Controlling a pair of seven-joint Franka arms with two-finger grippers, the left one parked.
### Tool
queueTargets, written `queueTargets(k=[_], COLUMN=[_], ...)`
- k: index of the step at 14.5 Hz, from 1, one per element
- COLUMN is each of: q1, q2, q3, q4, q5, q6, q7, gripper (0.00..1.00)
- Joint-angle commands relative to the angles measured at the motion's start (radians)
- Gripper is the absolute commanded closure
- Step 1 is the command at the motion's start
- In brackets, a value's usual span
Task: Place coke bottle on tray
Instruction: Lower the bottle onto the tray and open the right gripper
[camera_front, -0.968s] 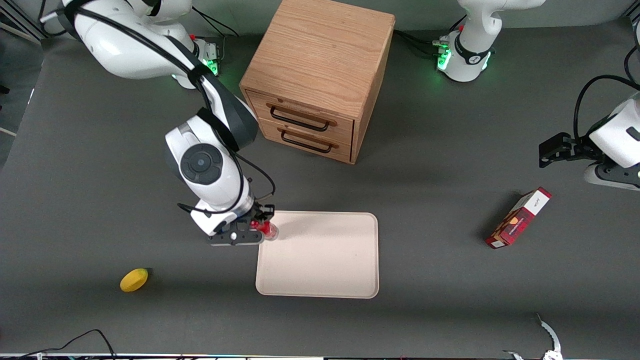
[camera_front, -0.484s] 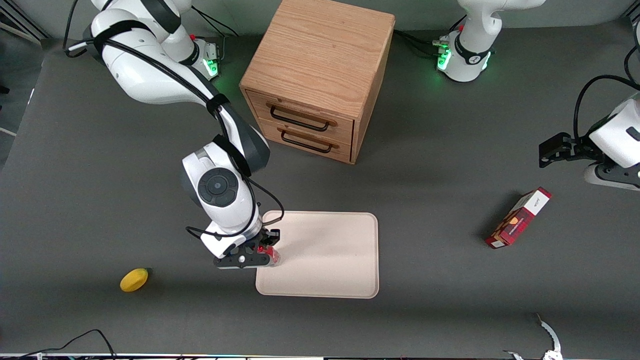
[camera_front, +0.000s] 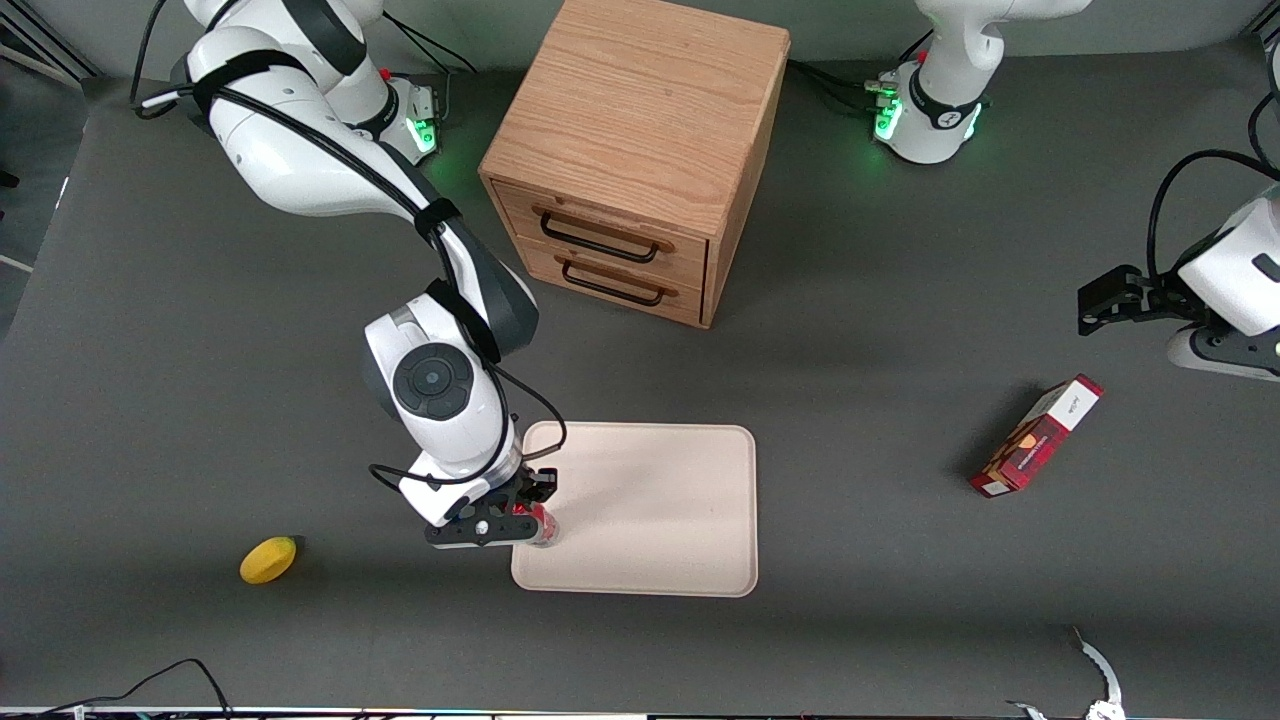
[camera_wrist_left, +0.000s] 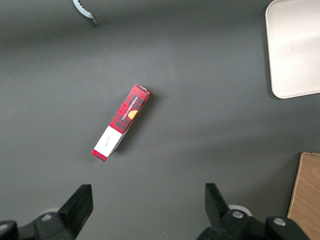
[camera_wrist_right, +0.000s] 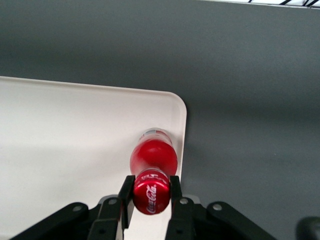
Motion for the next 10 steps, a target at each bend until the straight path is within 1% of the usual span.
queueTargets(k=[1, 2, 3, 4, 6, 7, 8, 9, 10], q1=[0.018, 0.018, 0.018, 0.018, 0.018, 0.018, 0.018, 0.019, 0.021], q2=[0.024, 0.026, 0.027, 0.029, 0.031, 0.031, 0.031, 0.031, 0.031], q3=[-0.012, -0.012, -0.012, -0.012, -0.014, -0.012, -0.014, -0.015, -0.017], q4=[0.044, 0.044, 0.044, 0.043, 0.043, 0.043, 0.043, 0.043, 0.043], q5=[-0.024, -0.024, -0.024, -0.026, -0.026, -0.026, -0.026, -0.026, -0.026], q6=[0.011, 0.011, 0.012, 0.017, 0.019, 0.019, 0.019, 0.019, 0.020], q7=[-0.004, -0.003, -0.003, -0.003, -0.003, -0.003, -0.001, -0.001, -0.001], gripper=[0.93, 0.91, 0.87, 0.86, 0.79, 0.71, 0.52, 0.45, 0.29])
